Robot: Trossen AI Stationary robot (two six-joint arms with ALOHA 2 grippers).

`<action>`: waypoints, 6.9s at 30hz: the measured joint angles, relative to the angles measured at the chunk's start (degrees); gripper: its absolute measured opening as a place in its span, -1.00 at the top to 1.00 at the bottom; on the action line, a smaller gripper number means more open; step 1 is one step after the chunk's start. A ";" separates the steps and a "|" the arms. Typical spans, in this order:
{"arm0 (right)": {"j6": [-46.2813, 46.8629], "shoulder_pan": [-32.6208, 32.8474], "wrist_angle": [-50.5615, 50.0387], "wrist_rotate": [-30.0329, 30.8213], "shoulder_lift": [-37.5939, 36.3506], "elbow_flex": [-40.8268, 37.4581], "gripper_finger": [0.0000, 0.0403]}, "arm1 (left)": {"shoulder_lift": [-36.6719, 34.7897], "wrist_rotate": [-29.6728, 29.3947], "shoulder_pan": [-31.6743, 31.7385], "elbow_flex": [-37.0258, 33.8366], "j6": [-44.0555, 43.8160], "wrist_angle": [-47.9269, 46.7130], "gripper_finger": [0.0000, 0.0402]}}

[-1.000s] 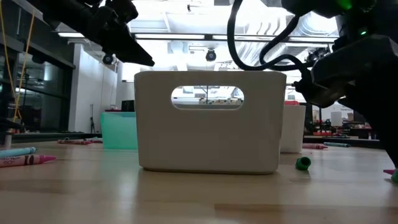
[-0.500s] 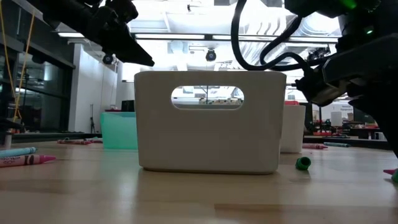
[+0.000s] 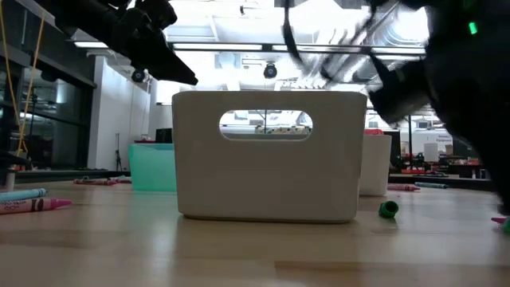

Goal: Sort crayons
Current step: Put the white crayon into the gray bin, then put the pink crayon into the blue bin

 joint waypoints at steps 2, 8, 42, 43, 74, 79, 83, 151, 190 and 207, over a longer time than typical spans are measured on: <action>-2.84 -0.20 0.70 2.89 -2.24 1.74 1.00 | 0.00 -0.01 0.01 0.00 -0.01 -0.03 0.15; -8.20 -0.22 0.43 12.62 -8.28 2.45 1.00 | 0.00 0.00 0.01 0.00 -0.91 -1.06 0.15; -75.52 -14.20 95.33 11.06 -31.01 -33.87 1.00 | 0.02 -0.02 0.00 0.00 2.46 6.65 0.15; -77.38 -14.59 94.10 11.07 -31.01 -32.77 1.00 | 0.02 -0.02 -0.01 0.00 2.46 6.87 0.15; -76.55 -23.83 81.68 13.66 -30.97 -27.49 1.00 | 4.92 11.17 -0.03 -2.40 3.55 31.37 0.15; -76.48 -23.83 81.66 13.60 -30.97 -27.49 1.00 | 4.92 11.17 -0.03 -2.40 3.55 31.80 0.15; -76.39 -23.83 81.66 13.60 -30.97 -27.49 1.00 | 4.92 11.17 -0.03 -2.40 3.55 31.78 0.15; -75.78 -20.56 82.76 -10.42 -25.33 -27.55 1.00 | 4.88 10.73 -0.03 -2.34 4.99 30.99 0.15; -71.84 -17.32 84.90 -1.37 -25.33 -27.53 0.35 | 4.89 10.69 -0.03 -2.34 5.02 30.44 0.15; -77.65 -17.45 84.85 5.57 -25.33 -27.51 0.35 | 4.88 10.70 -0.08 -2.34 4.94 30.40 0.15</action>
